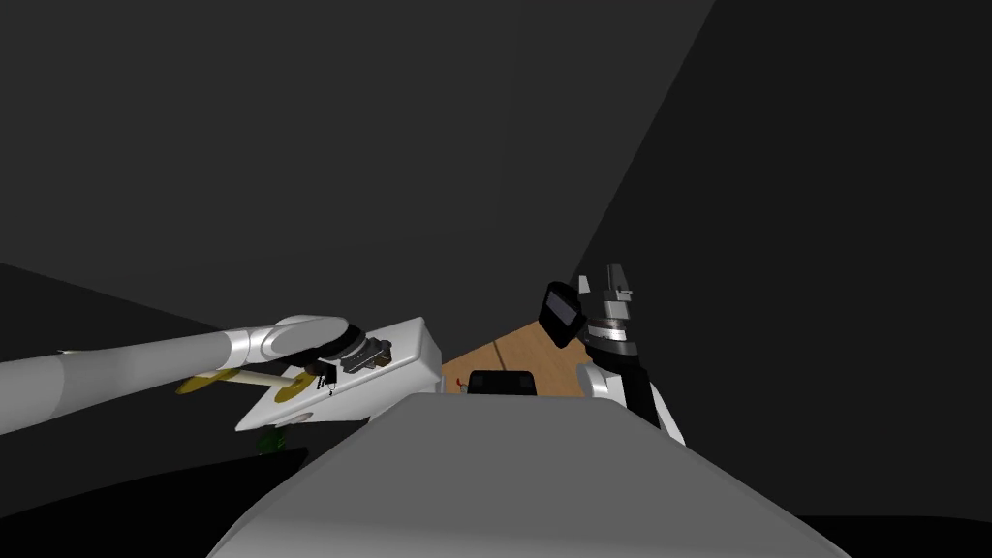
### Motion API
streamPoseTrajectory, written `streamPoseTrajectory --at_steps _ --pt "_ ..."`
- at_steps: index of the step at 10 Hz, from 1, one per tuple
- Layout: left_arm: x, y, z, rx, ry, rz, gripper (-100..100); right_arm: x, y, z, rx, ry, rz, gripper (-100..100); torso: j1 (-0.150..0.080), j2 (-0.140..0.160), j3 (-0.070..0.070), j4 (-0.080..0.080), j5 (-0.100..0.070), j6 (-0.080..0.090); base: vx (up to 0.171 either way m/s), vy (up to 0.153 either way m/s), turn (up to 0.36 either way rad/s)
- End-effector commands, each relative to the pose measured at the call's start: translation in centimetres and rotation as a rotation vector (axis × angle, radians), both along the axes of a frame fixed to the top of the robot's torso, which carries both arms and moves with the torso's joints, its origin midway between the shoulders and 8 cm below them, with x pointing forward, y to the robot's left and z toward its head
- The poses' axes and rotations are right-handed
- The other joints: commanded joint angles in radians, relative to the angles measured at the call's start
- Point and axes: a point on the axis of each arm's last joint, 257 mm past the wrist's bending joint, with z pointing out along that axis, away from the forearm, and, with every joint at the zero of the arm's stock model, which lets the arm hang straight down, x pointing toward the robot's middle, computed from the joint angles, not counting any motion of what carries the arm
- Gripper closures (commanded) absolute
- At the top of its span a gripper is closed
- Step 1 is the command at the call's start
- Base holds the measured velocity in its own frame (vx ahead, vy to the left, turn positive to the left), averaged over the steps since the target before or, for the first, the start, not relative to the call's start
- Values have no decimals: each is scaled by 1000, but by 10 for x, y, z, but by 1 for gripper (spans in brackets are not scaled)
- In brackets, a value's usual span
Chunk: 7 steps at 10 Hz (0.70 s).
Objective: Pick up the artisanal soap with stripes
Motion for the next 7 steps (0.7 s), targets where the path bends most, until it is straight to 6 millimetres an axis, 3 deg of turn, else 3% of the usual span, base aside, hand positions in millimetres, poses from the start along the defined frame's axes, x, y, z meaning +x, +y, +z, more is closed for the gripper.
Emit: streamPoseTrajectory --at_steps 1,2,3,4,6,7 --pt "0 0 0 0 0 0 100 0 0 0 0 0 0 0 0 0 0 0 0 0 0 0 0" --pt "0 0 0 0 0 0 100 0 0 0 0 0 0 0 0 0 0 0 0 0 0 0 0" --pt "0 0 0 0 0 1 0 0 0 0 0 0 0 0 0 0 0 0 0 0 0 0 0" --pt "0 -3 12 -2 4 -3 100 0 0 0 0 0 0 0 0 0 0 0 0 0 21 14 43" --pt "0 -3 13 -3 3 -4 100 0 0 0 0 0 0 0 0 -2 -1 0 -1 0 24 16 33" --pt "0 -3 14 -3 4 -4 0 0 0 0 0 0 0 0 0 -1 -1 0 0 0 0 0 0"
